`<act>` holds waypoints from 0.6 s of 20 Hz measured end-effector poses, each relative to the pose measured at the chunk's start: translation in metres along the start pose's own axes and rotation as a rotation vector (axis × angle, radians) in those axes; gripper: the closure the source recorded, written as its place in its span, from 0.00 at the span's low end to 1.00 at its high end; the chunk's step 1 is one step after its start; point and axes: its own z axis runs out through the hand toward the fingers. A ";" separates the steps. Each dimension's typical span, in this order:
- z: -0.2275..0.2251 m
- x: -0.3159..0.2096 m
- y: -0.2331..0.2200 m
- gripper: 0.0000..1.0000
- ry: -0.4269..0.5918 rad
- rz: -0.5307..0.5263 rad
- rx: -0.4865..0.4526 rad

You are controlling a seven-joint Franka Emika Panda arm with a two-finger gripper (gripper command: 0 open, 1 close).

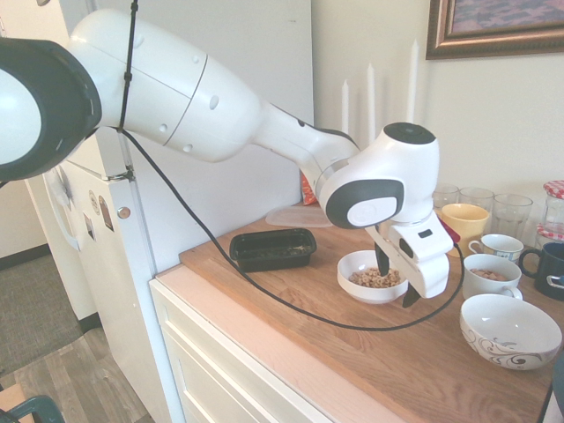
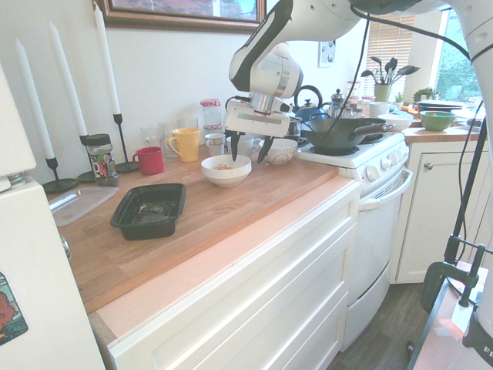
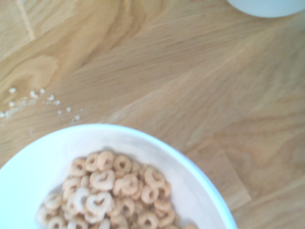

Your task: Put the cereal into the box

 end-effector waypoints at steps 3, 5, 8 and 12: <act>0.018 -0.002 -0.002 0.00 -0.006 0.010 0.005; 0.030 -0.006 -0.003 0.00 -0.011 0.012 0.000; 0.035 -0.008 -0.005 1.00 -0.007 0.011 0.002; 0.036 -0.011 -0.006 1.00 -0.008 0.019 0.001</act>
